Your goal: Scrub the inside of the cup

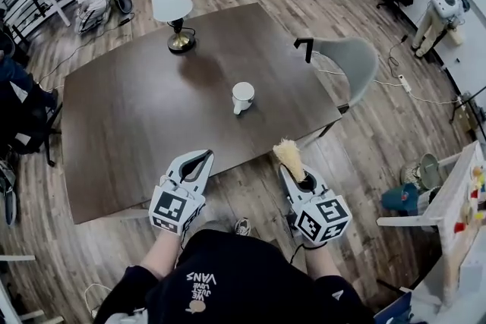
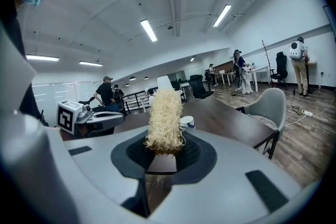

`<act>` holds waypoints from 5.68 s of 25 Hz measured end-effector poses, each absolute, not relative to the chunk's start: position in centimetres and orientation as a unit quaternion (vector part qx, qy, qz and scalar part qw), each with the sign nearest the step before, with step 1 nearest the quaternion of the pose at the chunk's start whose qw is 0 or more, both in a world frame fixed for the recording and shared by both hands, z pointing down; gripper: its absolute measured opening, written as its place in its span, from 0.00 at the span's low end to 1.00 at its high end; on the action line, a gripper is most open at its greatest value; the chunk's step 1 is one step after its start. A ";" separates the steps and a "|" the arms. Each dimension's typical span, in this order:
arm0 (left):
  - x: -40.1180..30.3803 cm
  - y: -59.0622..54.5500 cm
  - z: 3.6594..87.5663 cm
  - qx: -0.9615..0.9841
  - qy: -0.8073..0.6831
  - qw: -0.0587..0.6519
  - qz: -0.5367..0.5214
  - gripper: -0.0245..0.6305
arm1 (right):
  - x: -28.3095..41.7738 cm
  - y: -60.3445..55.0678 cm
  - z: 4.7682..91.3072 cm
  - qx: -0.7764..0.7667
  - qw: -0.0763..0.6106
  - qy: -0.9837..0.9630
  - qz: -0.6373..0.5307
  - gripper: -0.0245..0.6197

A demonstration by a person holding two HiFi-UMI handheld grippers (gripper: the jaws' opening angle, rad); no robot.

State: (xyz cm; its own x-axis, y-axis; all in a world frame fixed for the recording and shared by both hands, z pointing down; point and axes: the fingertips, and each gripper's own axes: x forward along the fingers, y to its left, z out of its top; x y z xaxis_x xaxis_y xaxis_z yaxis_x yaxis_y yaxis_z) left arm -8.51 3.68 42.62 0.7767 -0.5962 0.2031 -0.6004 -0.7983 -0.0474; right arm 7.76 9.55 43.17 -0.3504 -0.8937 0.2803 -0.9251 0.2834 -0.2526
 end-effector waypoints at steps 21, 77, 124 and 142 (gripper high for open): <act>-4.1 -7.4 45.2 0.943 -0.302 0.032 0.134 0.05 | 9.7 -2.4 44.2 0.545 0.056 -0.811 0.205 0.15; 2.5 -16.1 56.6 0.906 -0.327 0.146 0.226 0.36 | 12.7 -14.0 47.8 0.453 0.101 -0.855 0.231 0.15; 2.5 -15.3 61.9 0.893 -0.283 0.070 0.344 0.15 | 11.3 -12.6 50.4 0.432 0.170 -0.858 0.219 0.15; 3.1 -13.2 59.5 0.889 -0.223 -0.077 0.394 0.15 | 11.3 -12.1 56.8 0.366 0.314 -0.853 0.198 0.15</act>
